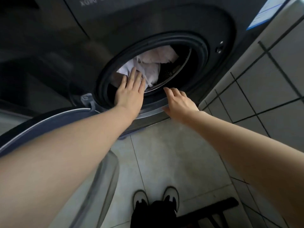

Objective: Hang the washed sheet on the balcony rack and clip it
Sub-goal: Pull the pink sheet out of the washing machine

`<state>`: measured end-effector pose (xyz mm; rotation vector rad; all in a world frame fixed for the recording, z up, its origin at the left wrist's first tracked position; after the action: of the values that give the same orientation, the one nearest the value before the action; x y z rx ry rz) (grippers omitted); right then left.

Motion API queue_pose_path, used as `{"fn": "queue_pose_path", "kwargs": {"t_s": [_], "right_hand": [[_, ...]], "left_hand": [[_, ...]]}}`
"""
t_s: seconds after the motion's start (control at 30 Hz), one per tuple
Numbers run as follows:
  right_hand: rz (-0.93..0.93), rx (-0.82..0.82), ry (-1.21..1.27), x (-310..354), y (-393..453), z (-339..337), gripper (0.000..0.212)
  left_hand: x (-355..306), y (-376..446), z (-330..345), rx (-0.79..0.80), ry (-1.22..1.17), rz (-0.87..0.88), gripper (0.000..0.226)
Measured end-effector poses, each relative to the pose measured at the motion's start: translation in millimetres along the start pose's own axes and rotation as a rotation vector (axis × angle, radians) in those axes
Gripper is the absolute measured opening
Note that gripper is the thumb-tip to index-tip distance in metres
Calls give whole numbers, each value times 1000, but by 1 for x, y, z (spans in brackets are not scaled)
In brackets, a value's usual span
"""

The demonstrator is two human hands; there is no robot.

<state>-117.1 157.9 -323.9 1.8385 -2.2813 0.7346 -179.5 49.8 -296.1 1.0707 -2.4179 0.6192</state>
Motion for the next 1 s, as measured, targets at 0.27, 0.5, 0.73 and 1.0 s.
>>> {"fn": "queue_pose_path", "kwargs": {"t_s": [0.27,0.5,0.73,1.0], "right_hand": [[34,-36,21,-8,54,11,68],[73,3,135,-8,75,35,66],[168,90,201,-17,77,52,65],[443,89,846,-35,66,53,61]], "left_hand": [[19,57,25,134,290,-73,68],[39,57,80,314,127,-242,79],[8,46,63,174,111,45,35],[-48,-19,11,-274,-162,177,39]]}}
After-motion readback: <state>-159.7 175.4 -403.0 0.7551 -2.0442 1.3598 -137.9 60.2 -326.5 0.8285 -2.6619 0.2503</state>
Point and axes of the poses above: each hand's wrist, its own y-axis towards the middle knuckle, its own z-axis out of the palm, x = y × z, the point moved 10 cm from there along y, towards the middle knuckle, and after that the axes turned 5 degrees about y, right-handed, at the moved point
